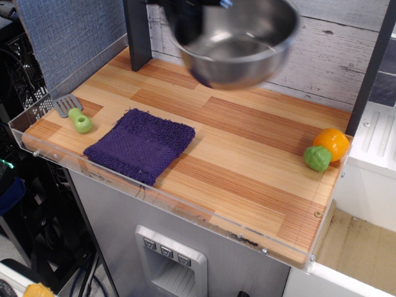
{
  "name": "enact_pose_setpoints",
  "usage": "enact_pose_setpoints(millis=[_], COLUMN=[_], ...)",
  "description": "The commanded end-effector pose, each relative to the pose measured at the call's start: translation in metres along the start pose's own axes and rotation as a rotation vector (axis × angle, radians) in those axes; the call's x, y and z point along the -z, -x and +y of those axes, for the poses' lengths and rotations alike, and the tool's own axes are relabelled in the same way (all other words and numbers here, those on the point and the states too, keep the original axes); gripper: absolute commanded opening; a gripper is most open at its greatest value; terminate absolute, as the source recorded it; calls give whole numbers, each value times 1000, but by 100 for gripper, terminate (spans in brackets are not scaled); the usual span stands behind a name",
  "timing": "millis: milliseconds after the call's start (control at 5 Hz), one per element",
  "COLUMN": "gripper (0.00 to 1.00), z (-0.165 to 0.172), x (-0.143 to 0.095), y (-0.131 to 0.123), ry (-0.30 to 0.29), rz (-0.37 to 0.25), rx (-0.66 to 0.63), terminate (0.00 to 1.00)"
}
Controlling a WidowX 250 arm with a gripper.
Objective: Place pot on top of purple cloth.
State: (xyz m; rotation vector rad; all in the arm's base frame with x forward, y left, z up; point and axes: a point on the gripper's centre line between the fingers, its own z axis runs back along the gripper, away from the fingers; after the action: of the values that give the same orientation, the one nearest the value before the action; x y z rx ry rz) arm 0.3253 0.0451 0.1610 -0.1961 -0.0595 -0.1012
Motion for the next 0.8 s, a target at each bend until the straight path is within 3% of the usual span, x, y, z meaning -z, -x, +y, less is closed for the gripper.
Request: enact_pose_setpoints(millis=[0, 200, 600], gripper=[0, 0, 0], z=[47, 70, 101], x=[-32, -20, 13], y=[57, 70, 60], ry=[-176, -239, -288], rz=[35, 58, 88], rx=[-52, -77, -101], terminate=[0, 0, 0])
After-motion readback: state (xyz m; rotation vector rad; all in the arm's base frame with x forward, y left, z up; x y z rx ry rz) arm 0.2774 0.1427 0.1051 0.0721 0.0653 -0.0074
